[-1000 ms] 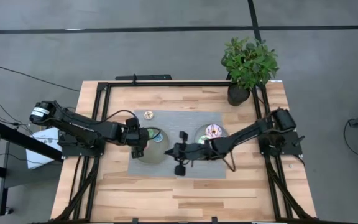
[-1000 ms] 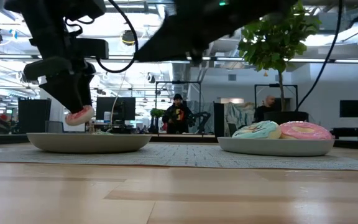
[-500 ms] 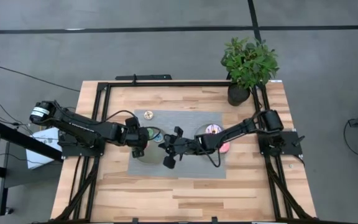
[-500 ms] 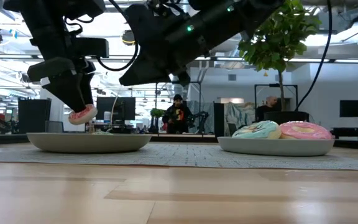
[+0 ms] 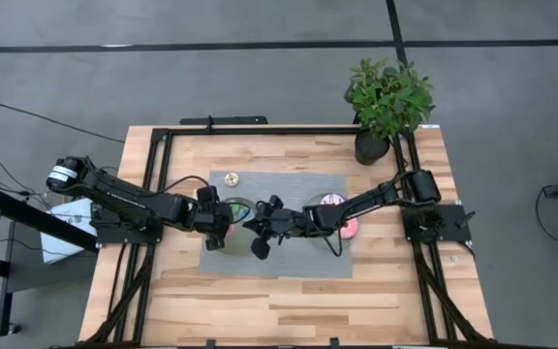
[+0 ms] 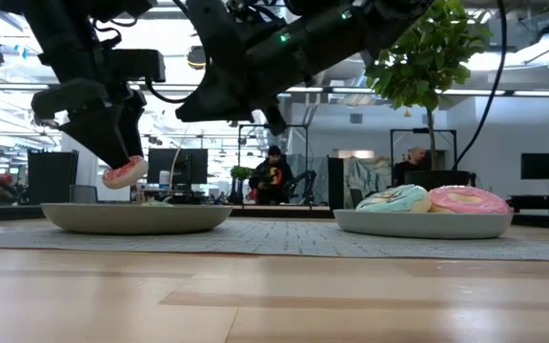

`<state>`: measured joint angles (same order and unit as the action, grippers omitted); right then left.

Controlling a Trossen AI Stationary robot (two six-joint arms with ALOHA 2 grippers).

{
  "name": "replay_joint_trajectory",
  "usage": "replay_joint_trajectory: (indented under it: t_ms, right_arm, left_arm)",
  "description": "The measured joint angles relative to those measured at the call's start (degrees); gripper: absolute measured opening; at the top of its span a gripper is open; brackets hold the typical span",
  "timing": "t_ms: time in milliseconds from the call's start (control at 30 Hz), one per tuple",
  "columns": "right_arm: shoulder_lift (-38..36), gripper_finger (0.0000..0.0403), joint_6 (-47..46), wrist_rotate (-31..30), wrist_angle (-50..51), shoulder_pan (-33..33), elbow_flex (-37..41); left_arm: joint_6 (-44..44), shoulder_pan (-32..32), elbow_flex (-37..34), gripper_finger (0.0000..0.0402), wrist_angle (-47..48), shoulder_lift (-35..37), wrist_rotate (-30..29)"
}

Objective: Pick & Place donuts
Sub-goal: Put the small pink donut into the green plate

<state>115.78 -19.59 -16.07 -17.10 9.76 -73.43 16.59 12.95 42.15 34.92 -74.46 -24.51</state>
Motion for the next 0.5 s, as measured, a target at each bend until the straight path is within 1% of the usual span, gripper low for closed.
replay_joint_trajectory:
  t_ms: [67, 133, 200, 300, 333, 400, 500]
  right_arm:
    - [2.29, 0.0001, -0.1, 0.31, -0.48, 0.0, -1.84]
    - [4.39, 0.0001, -0.07, 1.4, 1.71, -0.01, -3.47]
    - [7.26, 0.0001, 0.12, 2.78, 2.76, -0.32, -7.08]
    - [9.73, 0.0001, 0.52, 2.87, 8.19, -0.97, -11.57]
    - [10.67, 0.0001, 0.55, 2.85, 8.61, -1.25, -13.02]
    - [11.08, 0.0001, 0.7, 2.83, 10.65, -1.79, -13.97]
    - [11.02, 0.0001, 0.63, 2.7, 9.35, -2.26, -14.78]
  left_arm:
    - [0.16, -0.02, 0.0, 0.0281, 0.04, 0.0, -0.04]
    - [0.19, -0.01, 0.0, 0.0281, 0.08, 0.0, -0.14]
    - [0.24, -0.01, 0.0, 0.0281, 0.16, -0.02, -0.21]
    - [0.53, -0.02, 0.0, 0.0281, 0.55, 0.0, -0.28]
    - [0.58, -0.02, 0.0, 0.0281, 0.67, 0.0, -0.34]
    - [0.62, -0.02, 0.0, 0.0281, 0.74, 0.0, -0.37]
    - [0.62, -0.02, 0.02, 0.0281, 0.72, 0.0, -0.56]
